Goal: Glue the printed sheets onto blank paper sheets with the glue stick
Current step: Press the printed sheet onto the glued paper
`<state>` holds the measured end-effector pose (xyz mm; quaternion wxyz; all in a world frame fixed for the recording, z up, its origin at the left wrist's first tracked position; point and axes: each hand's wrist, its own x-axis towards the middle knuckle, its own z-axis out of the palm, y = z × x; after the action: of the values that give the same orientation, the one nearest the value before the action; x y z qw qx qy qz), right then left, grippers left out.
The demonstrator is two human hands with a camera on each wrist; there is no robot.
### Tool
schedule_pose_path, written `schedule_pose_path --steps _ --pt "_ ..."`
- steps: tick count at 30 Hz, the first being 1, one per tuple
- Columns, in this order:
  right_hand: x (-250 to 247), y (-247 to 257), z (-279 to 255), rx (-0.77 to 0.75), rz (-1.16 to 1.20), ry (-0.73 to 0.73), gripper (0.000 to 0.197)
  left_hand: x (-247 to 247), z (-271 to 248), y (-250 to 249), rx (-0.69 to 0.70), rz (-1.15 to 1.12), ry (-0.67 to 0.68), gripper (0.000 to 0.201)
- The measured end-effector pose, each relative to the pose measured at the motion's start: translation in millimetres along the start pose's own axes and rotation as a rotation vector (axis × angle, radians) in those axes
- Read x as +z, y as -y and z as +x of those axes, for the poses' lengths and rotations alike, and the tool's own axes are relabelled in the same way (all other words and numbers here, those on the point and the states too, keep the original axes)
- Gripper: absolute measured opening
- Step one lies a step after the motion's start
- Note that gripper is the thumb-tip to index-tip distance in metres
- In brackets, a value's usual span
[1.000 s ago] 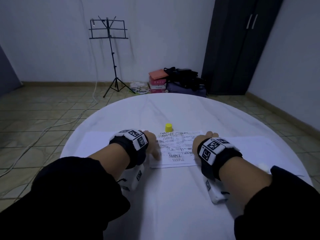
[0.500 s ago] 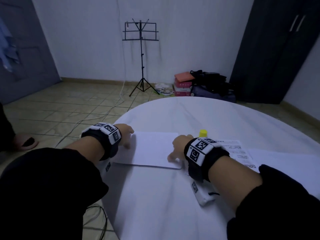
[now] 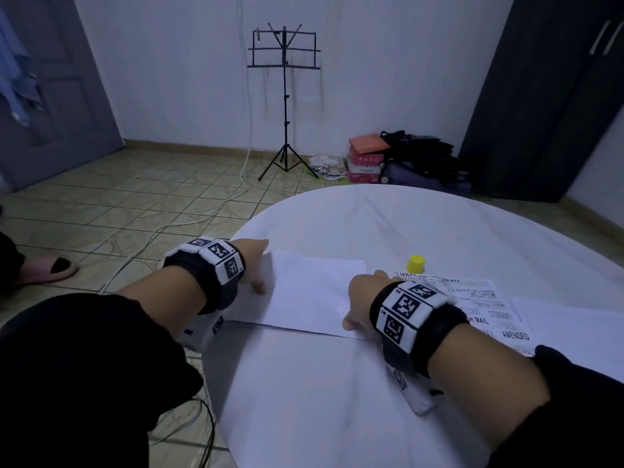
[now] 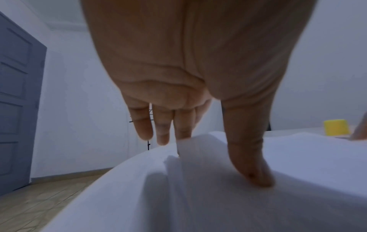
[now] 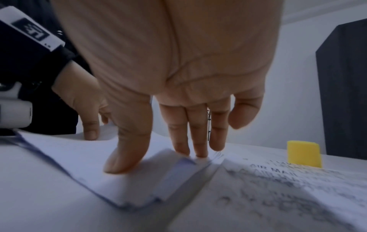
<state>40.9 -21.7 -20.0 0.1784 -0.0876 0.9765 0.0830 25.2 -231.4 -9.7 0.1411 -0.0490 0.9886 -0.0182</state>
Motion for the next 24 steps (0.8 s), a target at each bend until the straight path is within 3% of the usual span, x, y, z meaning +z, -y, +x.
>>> schedule_pose_path --steps 3,6,8,10,12,13,15,20,22,24 --pt "-2 4 -6 -0.021 -0.004 -0.061 0.028 3 -7 5 -0.010 -0.115 -0.059 0.115" --pt "0 5 -11 -0.093 0.079 -0.141 0.055 4 -20 14 -0.078 -0.443 -0.132 0.117" --pt "0 5 -15 -0.134 0.099 -0.128 0.051 3 -31 20 -0.165 -0.757 -0.163 0.101" --pt "0 7 -18 -0.149 0.076 -0.059 0.043 5 -40 27 -0.257 -0.914 -0.140 0.069" --pt "0 10 -23 -0.139 0.080 -0.029 0.042 10 -48 33 -0.310 -1.022 -0.027 0.031" --pt "1 11 -24 -0.137 0.079 -0.027 0.044 13 -52 33 -0.318 -1.106 0.050 0.023" --pt "4 13 -27 -0.126 0.064 -0.027 0.050 16 -63 29 -0.291 -1.260 0.149 0.017" --pt "9 15 -37 -0.160 0.118 -0.075 0.095 17 -80 24 -0.295 -1.446 0.104 0.012" --pt "7 11 -42 -0.172 0.108 -0.151 0.079 14 -89 22 -0.297 -1.483 0.103 0.012" --pt "1 4 -52 -0.178 0.068 -0.237 0.041 14 -100 18 -0.291 -1.490 0.086 0.021"
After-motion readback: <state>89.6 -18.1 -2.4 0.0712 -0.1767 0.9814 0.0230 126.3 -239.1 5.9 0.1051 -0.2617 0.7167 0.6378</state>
